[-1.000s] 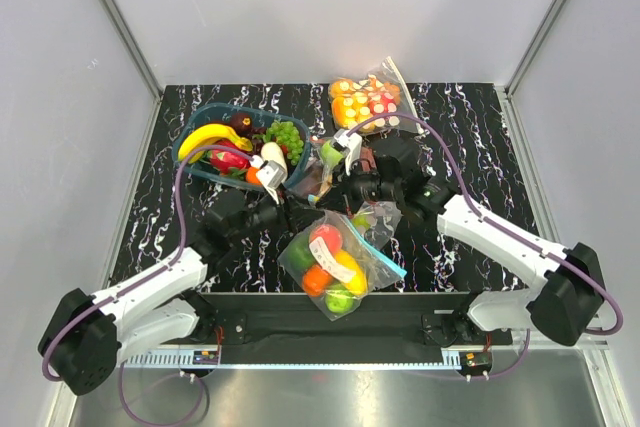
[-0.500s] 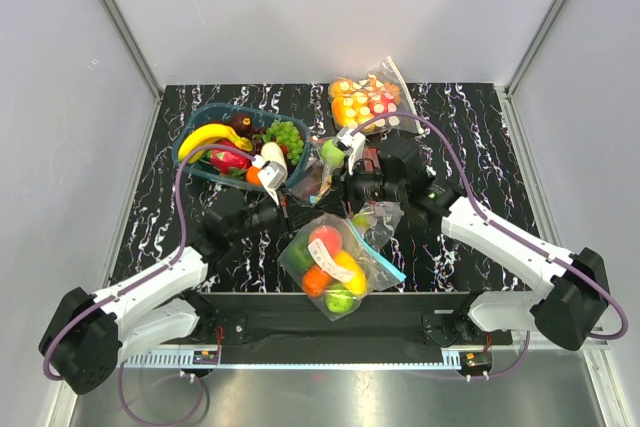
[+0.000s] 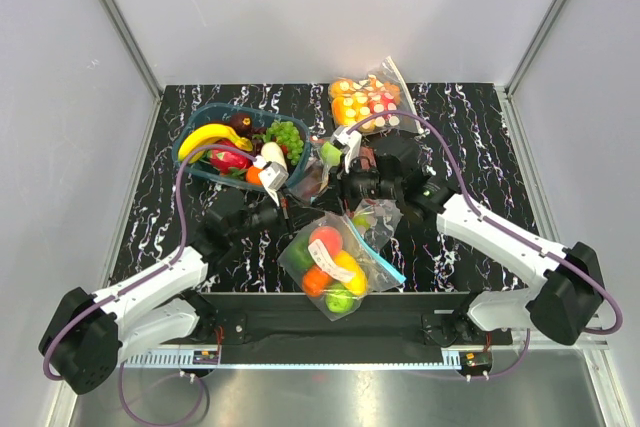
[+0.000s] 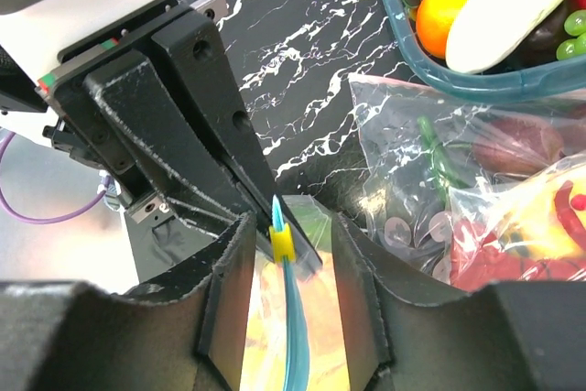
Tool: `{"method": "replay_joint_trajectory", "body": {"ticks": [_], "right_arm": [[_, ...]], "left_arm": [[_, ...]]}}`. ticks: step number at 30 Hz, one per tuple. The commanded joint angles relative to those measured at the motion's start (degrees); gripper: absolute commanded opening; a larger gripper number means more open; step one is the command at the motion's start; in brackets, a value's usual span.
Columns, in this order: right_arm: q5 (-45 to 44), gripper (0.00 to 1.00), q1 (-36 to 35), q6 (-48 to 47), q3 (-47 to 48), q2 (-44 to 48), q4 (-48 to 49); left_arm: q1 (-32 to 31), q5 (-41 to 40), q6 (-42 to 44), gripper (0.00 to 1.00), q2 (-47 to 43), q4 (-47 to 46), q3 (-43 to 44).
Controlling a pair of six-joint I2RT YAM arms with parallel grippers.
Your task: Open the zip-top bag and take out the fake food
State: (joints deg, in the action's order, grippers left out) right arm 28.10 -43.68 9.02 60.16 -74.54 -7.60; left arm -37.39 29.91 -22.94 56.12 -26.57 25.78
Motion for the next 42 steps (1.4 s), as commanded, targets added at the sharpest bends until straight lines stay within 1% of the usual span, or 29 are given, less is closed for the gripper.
{"method": "replay_joint_trajectory", "body": {"ticks": [1, 5, 6, 9, 10, 16, 22, 36, 42], "right_arm": [[0.73, 0.43, -0.53, -0.49, 2.59, -0.60, 3.29], [0.47, 0.34, -0.61, -0.31, 1.98, -0.52, 3.55], [0.38, 0.30, -0.53, -0.31, 1.63, -0.08, 3.55], [-0.15, 0.23, -0.53, -0.40, 1.28, 0.63, 3.11], [-0.23, 0.19, -0.53, -0.40, 1.27, 0.71, 3.03], [-0.59, 0.07, -0.53, -1.02, 0.84, 0.71, 1.79], [-1.38, 0.03, -0.53, -1.10, -0.66, 2.21, 1.01], [-2.96, 0.02, -0.53, -0.32, -4.52, 6.52, -2.60], [-3.14, 0.01, -0.53, 0.21, -5.67, 7.31, -3.21]], "left_arm": [[0.12, 1.73, 1.05, 0.00, 0.22, -2.53, 2.43], [0.12, 1.47, 1.23, 0.00, 0.05, -2.26, 2.43], [0.21, 1.38, 1.40, 0.00, 0.13, -1.91, 2.43], [0.12, 0.50, 2.11, 0.00, 0.22, -0.51, 2.78], [0.12, 0.06, 2.20, 0.00, 0.05, -0.50, 2.61], [0.21, -3.45, 1.32, 0.00, -1.80, -2.09, 2.17], [0.12, -6.00, 1.41, 0.00, -2.77, -1.82, 2.52], [1.26, -14.61, 0.70, 0.00, -2.94, 0.55, 2.70], [2.84, -19.96, 1.41, 0.00, -4.52, 4.94, 3.49]]}}
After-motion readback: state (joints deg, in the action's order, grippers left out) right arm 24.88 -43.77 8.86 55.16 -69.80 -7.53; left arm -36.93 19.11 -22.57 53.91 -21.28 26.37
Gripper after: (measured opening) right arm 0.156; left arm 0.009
